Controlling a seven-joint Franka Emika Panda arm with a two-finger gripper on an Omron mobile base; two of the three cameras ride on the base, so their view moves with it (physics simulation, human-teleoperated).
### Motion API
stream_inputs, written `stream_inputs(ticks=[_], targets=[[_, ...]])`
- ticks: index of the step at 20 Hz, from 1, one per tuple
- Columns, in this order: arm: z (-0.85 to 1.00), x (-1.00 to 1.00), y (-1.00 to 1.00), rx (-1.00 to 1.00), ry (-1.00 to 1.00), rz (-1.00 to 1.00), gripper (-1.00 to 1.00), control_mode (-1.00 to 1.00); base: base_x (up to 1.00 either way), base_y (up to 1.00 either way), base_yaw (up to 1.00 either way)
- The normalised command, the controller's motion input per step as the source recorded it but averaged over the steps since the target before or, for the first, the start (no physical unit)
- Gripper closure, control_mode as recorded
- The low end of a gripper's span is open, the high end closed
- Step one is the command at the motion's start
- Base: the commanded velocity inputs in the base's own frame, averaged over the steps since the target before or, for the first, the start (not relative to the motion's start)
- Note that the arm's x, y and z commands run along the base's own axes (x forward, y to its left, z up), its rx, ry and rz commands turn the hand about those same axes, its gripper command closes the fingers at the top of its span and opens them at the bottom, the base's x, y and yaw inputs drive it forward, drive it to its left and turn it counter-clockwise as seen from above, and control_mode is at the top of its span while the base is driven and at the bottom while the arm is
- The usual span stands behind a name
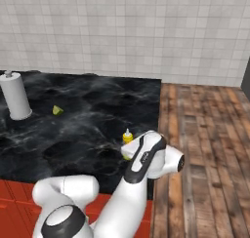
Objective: Move the mustard and shaker from the cabinet to the dining counter.
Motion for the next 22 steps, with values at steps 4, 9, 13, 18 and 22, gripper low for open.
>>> stream_inputs(ticks=[4,9,13,18,22], targets=[[0.68,-0.58,-0.18,-0.08,0.14,-0.13,-1.00,-1.00,0.00,0.00,0.00],[0.80,-0.59,0.02,-0.09,0.15,-0.15,-1.00,-1.00,0.00,0.00,0.00],[0.81,-0.53,0.29,-0.16,0.14,-0.20,-1.00,-1.00,0.00,0.00,0.00],[0.72,-0.45,0.62,-0.18,0.10,-0.22,-1.00,-1.00,0.00,0.00,0.00],[0.53,-0.38,0.90,-0.19,0.12,-0.19,-1.00,-1.00,0.00,0.00,0.00]])
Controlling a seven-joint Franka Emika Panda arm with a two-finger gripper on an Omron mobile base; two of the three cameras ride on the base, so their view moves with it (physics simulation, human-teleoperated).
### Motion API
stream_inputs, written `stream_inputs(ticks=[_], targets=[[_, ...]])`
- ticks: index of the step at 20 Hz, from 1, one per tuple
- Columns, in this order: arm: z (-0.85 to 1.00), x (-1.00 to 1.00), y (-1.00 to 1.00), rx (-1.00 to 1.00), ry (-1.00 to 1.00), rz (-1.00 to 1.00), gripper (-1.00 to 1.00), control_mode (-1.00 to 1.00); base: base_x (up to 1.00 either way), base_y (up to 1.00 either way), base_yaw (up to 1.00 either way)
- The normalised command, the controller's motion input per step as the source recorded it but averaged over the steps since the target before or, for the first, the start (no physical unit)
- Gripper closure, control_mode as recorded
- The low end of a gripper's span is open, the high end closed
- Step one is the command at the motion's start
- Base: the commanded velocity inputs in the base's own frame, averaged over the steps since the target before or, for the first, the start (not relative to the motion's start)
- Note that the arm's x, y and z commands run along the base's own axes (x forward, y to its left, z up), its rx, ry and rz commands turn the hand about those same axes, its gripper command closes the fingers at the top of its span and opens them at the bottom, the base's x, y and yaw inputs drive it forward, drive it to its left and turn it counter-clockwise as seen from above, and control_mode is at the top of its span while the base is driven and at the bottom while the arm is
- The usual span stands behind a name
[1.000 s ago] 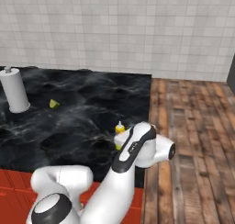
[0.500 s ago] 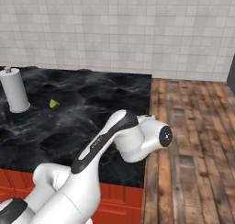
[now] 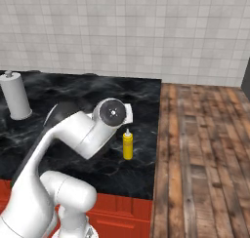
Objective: Move the mustard and shaker from the cabinet to the dining counter.
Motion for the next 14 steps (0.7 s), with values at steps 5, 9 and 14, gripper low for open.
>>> stream_inputs(ticks=[5,9,14], targets=[[0.35,-0.08,0.87,-0.13,0.15,-0.14,-1.00,-1.00,0.00,0.00,0.00],[0.24,0.00,0.61,-0.06,0.18,-0.10,-1.00,-1.00,0.00,0.00,0.00],[0.01,0.09,0.19,0.00,0.13,-0.05,-1.00,-1.00,0.00,0.00,0.00]])
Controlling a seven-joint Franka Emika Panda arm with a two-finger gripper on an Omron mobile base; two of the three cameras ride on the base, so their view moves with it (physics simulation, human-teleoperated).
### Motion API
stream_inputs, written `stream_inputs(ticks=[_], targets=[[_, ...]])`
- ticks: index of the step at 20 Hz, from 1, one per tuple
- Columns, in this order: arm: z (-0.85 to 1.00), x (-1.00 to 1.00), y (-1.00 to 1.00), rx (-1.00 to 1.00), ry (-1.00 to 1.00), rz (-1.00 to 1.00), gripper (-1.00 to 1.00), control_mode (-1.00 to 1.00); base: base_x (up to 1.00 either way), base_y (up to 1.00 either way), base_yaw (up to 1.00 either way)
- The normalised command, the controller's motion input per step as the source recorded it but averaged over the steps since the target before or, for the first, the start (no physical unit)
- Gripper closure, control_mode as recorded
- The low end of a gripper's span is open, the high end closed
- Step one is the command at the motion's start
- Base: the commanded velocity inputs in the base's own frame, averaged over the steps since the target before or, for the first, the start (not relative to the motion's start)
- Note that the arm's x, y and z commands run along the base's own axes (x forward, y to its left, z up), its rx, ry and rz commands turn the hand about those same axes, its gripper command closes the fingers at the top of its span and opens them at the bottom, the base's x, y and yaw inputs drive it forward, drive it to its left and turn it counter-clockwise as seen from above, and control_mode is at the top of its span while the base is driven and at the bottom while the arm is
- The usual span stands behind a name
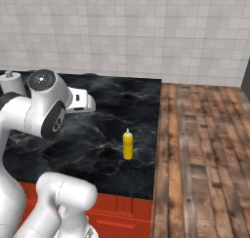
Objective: Move the mustard and shaker from the cabinet to the dining counter.
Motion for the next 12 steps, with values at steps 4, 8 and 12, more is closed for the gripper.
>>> stream_inputs(ticks=[4,8,12], targets=[[0.00,0.05,0.00,0.00,0.02,0.00,-1.00,-1.00,0.00,0.00,0.00],[0.00,0.00,0.00,0.00,0.00,0.00,-1.00,-1.00,0.00,0.00,0.00],[0.00,0.00,0.00,0.00,0.00,-0.04,-1.00,-1.00,0.00,0.00,0.00]])
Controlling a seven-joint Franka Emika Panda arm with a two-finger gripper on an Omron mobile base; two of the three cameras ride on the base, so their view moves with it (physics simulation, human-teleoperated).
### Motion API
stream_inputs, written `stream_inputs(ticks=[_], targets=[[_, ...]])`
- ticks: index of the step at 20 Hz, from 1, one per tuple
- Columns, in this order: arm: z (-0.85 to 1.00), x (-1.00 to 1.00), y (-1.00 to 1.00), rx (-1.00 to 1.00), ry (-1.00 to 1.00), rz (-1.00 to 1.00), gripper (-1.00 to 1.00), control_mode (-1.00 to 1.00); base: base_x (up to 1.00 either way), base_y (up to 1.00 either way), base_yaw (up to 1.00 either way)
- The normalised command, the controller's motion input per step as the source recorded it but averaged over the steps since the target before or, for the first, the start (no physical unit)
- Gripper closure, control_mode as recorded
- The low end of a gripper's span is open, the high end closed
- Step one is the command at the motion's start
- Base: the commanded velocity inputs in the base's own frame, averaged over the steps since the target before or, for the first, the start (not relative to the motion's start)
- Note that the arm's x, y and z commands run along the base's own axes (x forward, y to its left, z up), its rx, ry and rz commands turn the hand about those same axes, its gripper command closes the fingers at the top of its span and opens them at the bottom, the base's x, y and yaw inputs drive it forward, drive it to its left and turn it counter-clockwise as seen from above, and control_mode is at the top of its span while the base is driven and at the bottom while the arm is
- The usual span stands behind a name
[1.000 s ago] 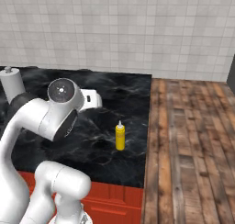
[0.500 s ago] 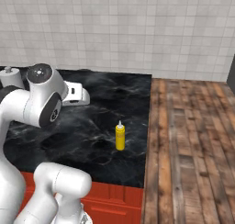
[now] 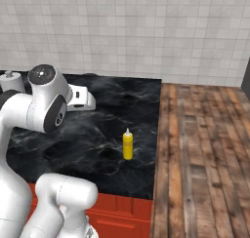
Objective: Move the mustard and shaker from the cabinet to the dining counter.
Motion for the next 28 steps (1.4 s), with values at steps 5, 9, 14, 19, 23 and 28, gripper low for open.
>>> stream_inputs(ticks=[5,9,14,19,23,28], targets=[[0.00,0.00,0.00,0.00,0.00,-0.19,-1.00,-1.00,0.00,0.00,0.00],[0.00,0.00,0.00,0.00,0.00,-0.21,-1.00,-1.00,0.00,0.00,0.00],[0.00,0.00,0.00,0.00,0.00,-0.06,-1.00,-1.00,0.00,0.00,0.00],[0.00,0.00,0.00,0.00,0.00,0.00,-1.00,-1.00,0.00,0.00,0.00],[0.00,0.00,0.00,0.00,0.00,0.00,-1.00,-1.00,0.00,0.00,0.00],[-0.01,0.00,0.00,0.00,0.00,0.00,-1.00,-1.00,0.00,0.00,0.00]])
